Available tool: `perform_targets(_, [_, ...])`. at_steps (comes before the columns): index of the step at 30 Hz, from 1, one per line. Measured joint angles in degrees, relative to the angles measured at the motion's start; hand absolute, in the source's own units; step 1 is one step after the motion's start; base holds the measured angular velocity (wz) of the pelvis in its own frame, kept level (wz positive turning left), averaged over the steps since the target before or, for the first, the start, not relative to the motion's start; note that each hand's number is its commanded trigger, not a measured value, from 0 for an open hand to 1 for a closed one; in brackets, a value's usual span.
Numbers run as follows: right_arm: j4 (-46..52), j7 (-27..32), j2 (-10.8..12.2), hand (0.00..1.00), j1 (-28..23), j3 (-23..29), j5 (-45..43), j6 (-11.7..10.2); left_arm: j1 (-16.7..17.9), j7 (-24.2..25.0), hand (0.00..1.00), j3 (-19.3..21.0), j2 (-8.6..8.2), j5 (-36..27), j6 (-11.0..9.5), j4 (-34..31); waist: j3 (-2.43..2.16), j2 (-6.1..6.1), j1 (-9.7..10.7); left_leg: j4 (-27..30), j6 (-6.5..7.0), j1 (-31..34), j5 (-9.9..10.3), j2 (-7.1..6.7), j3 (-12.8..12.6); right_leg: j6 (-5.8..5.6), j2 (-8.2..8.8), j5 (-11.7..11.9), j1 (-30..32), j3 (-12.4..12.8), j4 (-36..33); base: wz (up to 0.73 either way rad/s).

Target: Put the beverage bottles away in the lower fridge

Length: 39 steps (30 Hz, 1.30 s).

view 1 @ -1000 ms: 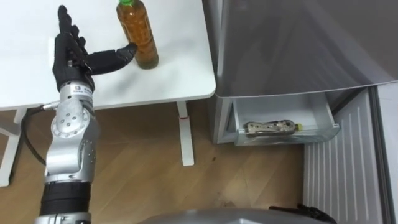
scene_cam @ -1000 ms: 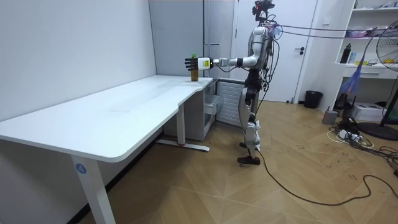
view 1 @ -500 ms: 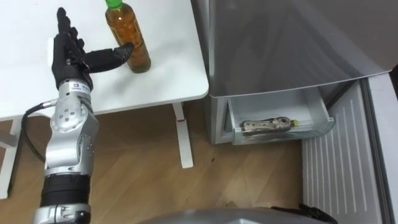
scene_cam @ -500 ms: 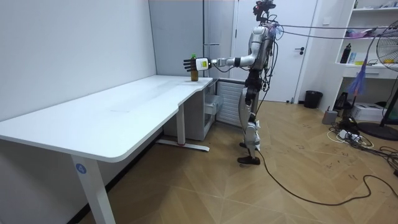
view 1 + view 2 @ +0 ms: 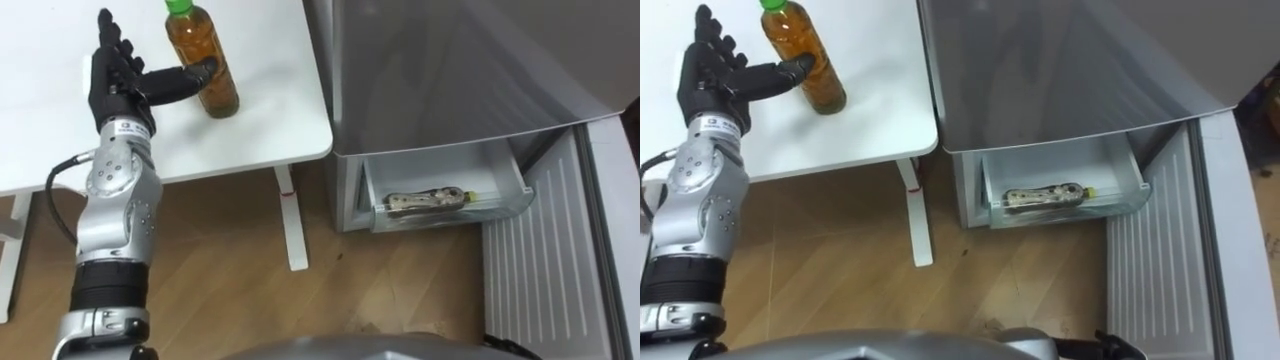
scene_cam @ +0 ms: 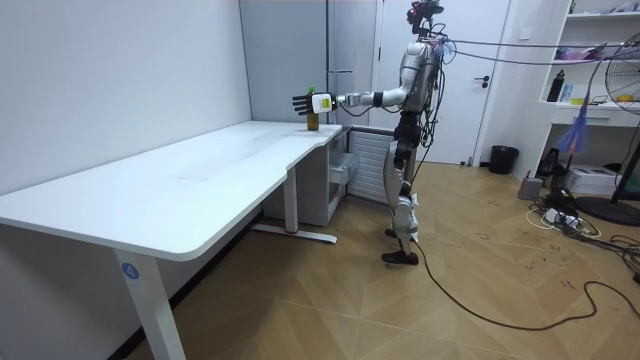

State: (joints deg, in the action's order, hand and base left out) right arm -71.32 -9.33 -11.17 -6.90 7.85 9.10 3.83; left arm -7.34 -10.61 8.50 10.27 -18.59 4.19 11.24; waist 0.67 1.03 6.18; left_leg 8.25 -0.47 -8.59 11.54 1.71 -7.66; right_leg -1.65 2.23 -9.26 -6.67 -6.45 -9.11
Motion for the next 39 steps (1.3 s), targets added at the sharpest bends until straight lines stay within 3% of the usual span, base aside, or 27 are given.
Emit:
perform_targets(6, [-0.57, 0.1, -0.06, 0.0, -0.4, 0.31, -2.66, 0.08, -1.51, 0.11, 0.0, 0.43, 0.01, 0.08, 0.66, 4.97, -0.29, 0.46, 0.32, 0.07, 0.0, -0.15, 0.0, 0.04, -0.06, 0.0, -0.05, 0.0, 0.25, 0.41, -0.68, -0.02])
perform_targets(10, [-0.33, 0.11, -0.18, 0.0, -1.05, 1.35, -3.68, 1.55, -1.55, 0.25, 0.0, 0.46, 0.23, -1.15, 0.79, 6.74, -0.64, 0.87, 0.46, 0.08, 0.01, -0.19, 0.0, 0.03, -0.19, 0.01, -0.07, -0.01, 0.56, 0.79, -0.79, -0.03])
perform_targets(16, [-0.24, 0.44, -0.1, 0.0, -0.6, 1.99, -7.78, 3.94, -1.77, 2.56, 0.0, 0.51, 2.17, -4.42, 2.74, 7.31, -0.62, 0.86, 1.48, 0.19, 0.01, -0.12, 0.0, 0.04, -0.34, 0.15, -0.21, -0.1, 0.8, 1.62, -0.87, -0.02])
perform_targets(23, [-0.2, 0.56, 0.06, 0.0, -1.17, 2.29, -12.04, 7.66, -3.06, 4.05, 0.0, 0.65, 2.29, -6.64, 5.39, 7.87, -0.56, 0.78, 1.73, 0.09, 0.0, 0.05, 0.01, 0.09, -0.94, 0.16, -0.26, -0.1, 1.26, 1.74, -0.87, -0.03])
perform_targets(27, [-0.15, 0.52, 0.12, 0.0, -1.18, 2.29, -14.24, 8.47, -3.06, 4.25, 0.0, 0.65, 2.39, -8.12, 6.19, 8.07, -0.56, 0.78, 1.82, 0.07, -0.01, 0.1, 0.01, 0.1, -1.03, 0.17, -0.26, -0.11, 1.38, 1.77, -0.89, 0.0])
perform_targets(35, [0.14, 0.44, 0.11, 0.0, -1.61, 2.35, -16.44, 10.16, -3.65, 4.91, 0.0, 0.73, 6.04, -8.86, 8.9, 10.2, -0.49, 0.91, 2.11, 0.05, -0.01, 0.11, 0.06, 0.15, -1.16, 0.28, -0.31, -0.25, 1.79, 2.09, -1.55, 0.0])
perform_targets(39, [0.42, 0.38, 0.11, 0.0, -1.51, 2.31, -16.68, 11.18, -5.56, 5.71, 0.0, 0.82, 6.3, -8.8, 9.7, 10.45, -0.41, 1.25, 1.85, 0.14, -0.01, 0.32, 0.05, 0.15, -1.24, 0.29, -0.35, -0.26, 1.9, 2.37, -1.72, 0.0])
